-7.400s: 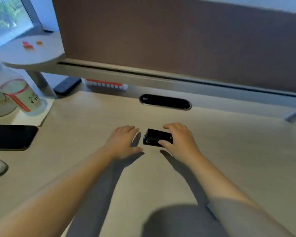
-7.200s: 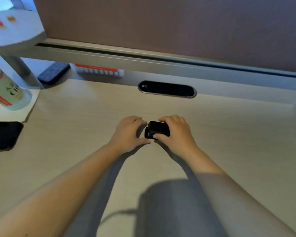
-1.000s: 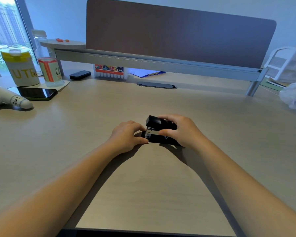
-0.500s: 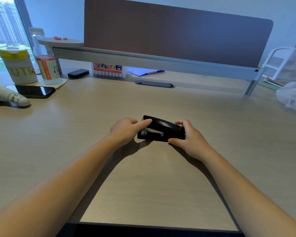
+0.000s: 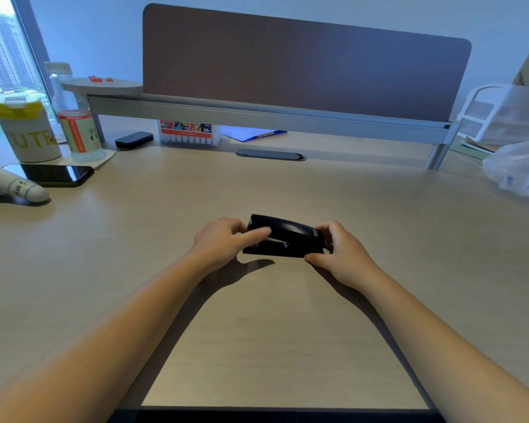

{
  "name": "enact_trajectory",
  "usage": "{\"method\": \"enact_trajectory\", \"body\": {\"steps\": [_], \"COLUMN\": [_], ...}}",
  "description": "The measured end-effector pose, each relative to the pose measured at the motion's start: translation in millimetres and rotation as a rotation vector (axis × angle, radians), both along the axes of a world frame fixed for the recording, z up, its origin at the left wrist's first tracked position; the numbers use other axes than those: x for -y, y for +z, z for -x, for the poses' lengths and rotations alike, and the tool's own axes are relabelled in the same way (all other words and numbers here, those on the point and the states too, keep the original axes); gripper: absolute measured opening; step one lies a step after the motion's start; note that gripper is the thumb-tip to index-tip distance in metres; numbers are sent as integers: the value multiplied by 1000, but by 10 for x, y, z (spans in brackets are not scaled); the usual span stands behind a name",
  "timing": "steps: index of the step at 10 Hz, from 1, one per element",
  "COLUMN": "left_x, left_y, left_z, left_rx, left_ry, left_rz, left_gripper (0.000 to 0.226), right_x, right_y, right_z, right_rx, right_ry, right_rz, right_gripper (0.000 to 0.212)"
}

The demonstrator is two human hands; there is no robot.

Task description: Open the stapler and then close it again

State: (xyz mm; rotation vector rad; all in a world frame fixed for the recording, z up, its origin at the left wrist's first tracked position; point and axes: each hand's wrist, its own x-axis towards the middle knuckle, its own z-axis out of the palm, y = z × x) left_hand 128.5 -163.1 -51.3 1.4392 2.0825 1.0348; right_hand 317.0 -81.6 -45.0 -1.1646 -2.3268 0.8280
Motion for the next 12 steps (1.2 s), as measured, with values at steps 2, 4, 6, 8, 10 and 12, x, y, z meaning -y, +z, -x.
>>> {"method": "enact_trajectory", "body": {"steps": [2,4,6,8,10,12], "left_x": [-46,-225,-750,-1364,-1796,-1862], "left_y": [-44,-40,-24,-25,-14,-24], "left_z": [88,203,406,670,794,790], "left_rx": [-251,-303,-282,-262,-308,-361], "left_ry": [-26,-2,73,118,155,167], "left_rz": [85,81,70,87,93,108], "left_gripper": [40,41,40,44,46,49], "right_x": [15,-168,-717,-1288,-1720,-1804], "right_y": [17,1,-3,-36,-32,-90], "right_z": [-14,129,511,852,1092,1113], "right_rx": [-11,-83,-91,-52,-21,-35], "right_ry": [-23,-65,-118,-137,-157,-160], "right_rz": [-5,-19,-32,-78,-113,-90], "right_gripper": [43,47,44,44,43,55]}}
